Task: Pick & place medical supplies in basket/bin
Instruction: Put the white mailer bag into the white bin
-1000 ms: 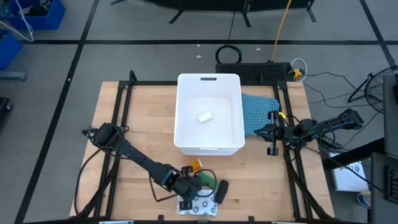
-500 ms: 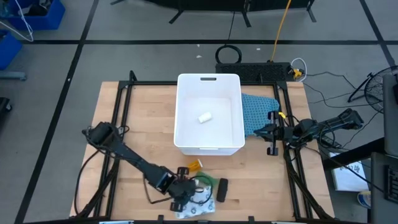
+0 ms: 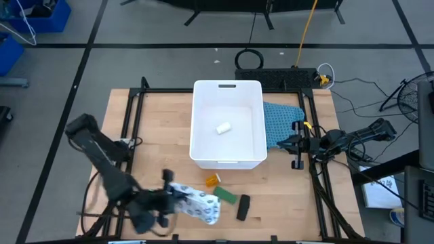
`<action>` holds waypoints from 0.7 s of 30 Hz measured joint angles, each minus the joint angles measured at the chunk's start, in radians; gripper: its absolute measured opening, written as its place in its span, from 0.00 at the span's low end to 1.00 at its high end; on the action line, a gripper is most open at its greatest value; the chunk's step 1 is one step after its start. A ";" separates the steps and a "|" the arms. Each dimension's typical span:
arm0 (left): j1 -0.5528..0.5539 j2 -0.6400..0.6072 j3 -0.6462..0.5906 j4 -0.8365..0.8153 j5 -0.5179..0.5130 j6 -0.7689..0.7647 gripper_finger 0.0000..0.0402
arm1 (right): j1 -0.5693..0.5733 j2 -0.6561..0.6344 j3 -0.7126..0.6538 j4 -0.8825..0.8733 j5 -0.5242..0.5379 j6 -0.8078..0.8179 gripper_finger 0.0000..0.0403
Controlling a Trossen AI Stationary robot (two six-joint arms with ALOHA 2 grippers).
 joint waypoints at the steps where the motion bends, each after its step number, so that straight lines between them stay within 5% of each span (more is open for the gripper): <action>1: -0.025 -0.038 -0.025 0.002 -0.049 0.006 0.00 | 0.000 0.000 0.000 0.000 0.000 0.000 0.00; 5: -0.090 -0.222 -0.170 0.051 -0.234 0.072 0.00 | 0.000 0.000 0.000 0.000 0.000 0.001 0.00; 8: -0.033 -0.389 -0.272 0.245 -0.243 0.231 0.00 | 0.000 0.000 0.000 0.000 0.000 0.001 0.00; 14: 0.228 -0.574 -0.366 0.702 0.205 0.738 0.00 | 0.000 0.000 0.000 0.000 0.000 0.019 0.00; 21: 0.645 -0.568 -0.243 0.673 0.531 0.762 0.00 | 0.000 0.000 0.000 0.000 0.000 0.033 0.00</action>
